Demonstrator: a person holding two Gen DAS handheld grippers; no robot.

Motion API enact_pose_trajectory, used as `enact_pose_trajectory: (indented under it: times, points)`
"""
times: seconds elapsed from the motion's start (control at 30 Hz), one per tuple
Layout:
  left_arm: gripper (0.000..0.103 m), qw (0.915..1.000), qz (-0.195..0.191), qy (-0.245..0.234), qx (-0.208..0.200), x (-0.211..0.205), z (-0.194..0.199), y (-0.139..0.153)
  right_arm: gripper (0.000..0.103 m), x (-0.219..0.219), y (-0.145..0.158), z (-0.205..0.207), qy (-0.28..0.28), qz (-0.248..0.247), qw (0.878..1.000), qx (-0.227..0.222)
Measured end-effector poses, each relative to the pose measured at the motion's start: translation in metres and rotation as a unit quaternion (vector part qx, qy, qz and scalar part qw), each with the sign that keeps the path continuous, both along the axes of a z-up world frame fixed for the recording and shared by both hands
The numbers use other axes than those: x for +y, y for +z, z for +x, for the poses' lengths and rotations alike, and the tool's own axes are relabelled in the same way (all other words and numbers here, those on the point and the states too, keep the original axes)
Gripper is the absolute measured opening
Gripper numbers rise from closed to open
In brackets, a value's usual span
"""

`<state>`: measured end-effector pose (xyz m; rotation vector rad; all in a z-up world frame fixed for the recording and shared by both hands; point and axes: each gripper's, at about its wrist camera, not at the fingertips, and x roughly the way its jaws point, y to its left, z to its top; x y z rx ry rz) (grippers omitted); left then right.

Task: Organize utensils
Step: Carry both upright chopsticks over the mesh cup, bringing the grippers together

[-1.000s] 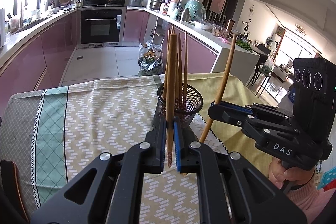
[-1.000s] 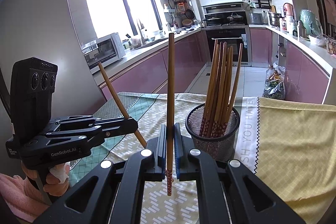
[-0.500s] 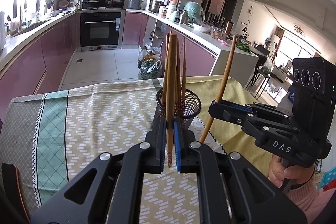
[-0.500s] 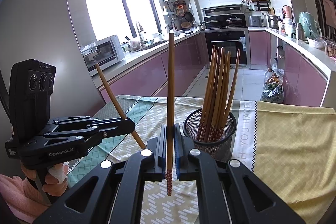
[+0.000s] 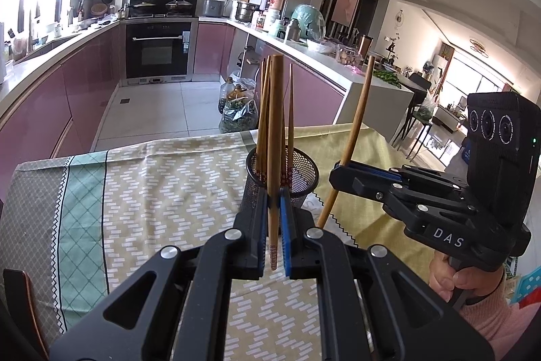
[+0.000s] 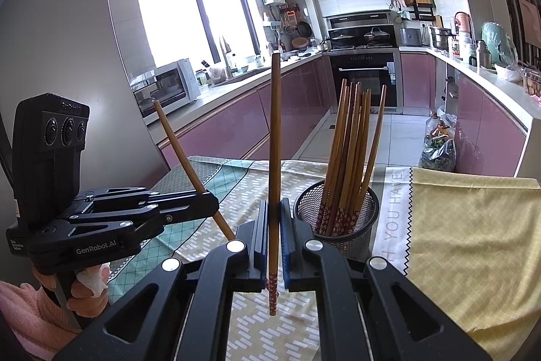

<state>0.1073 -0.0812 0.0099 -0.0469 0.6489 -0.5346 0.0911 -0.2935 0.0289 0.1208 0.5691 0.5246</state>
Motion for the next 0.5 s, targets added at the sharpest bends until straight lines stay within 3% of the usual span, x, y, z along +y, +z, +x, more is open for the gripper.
enact_pose_trajectory:
  times: [0.5]
  points:
    - [0.008,0.9999,0.000,-0.003,-0.011,-0.0016,0.0025,0.0069,0.006,0.0003,0.0045,0.0031,-0.002,-0.001,1.000,-0.005]
